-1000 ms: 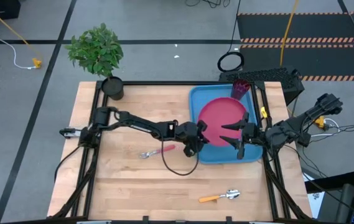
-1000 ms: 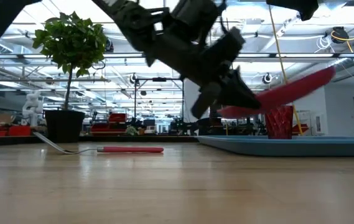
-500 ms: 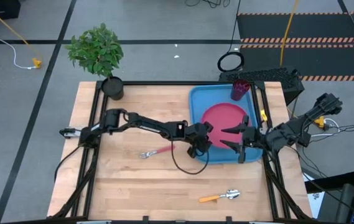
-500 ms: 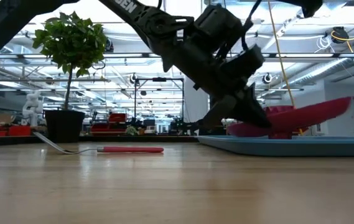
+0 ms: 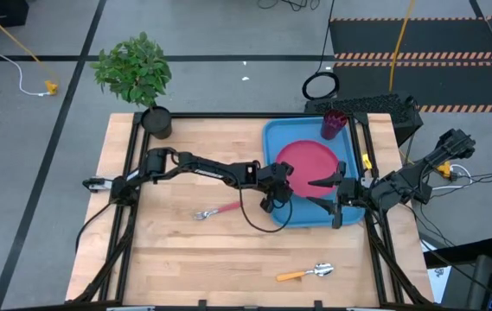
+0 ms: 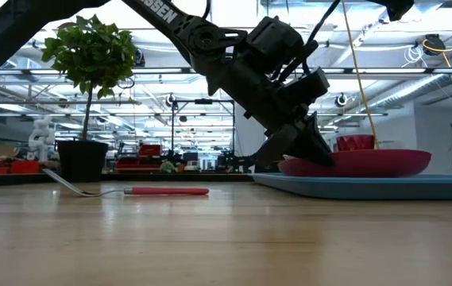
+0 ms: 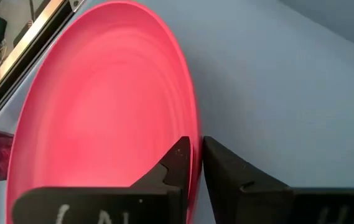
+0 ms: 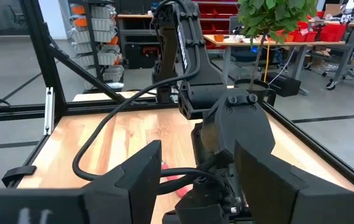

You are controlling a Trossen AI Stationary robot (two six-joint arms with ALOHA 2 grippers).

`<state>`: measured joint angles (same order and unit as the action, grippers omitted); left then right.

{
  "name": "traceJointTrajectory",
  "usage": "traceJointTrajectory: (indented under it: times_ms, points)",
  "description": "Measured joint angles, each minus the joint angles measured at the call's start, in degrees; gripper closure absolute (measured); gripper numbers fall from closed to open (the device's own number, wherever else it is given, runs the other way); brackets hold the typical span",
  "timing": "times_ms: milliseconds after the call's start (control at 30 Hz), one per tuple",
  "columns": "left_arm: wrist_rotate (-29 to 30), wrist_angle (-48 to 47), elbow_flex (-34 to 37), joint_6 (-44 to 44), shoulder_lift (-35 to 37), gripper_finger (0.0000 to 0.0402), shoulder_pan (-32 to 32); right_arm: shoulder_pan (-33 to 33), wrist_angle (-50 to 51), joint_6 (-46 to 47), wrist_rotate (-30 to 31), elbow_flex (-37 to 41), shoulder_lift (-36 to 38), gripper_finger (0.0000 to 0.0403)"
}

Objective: Pick and place plate/cup/fork/spoon on tray
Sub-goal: Put the pink plate on the blue tray

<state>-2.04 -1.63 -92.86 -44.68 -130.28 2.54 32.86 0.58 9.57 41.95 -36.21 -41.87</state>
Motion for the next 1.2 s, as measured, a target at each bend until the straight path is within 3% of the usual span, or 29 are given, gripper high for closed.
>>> traceJointTrajectory:
  times_ms: [733, 933, 1200]
  points:
    - [-1.05, -0.31, 0.09, 3.04, 0.04, 0.0350, 1.08, 0.00, -0.09, -0.20, 0.02, 0.00, 0.00, 0.0209]
    - [-0.81, 0.51, 0.09, 6.80, 0.07, 0.0283, 1.25, 0.00, -0.09, -0.27, 0.02, 0.00, 0.00, 0.0209]
    - [5.77, -0.63, -0.29, 14.31, 2.59, 0.0208, -1.91, 0.00, 0.02, -1.10, 0.02, 0.00, 0.02, 0.0209]
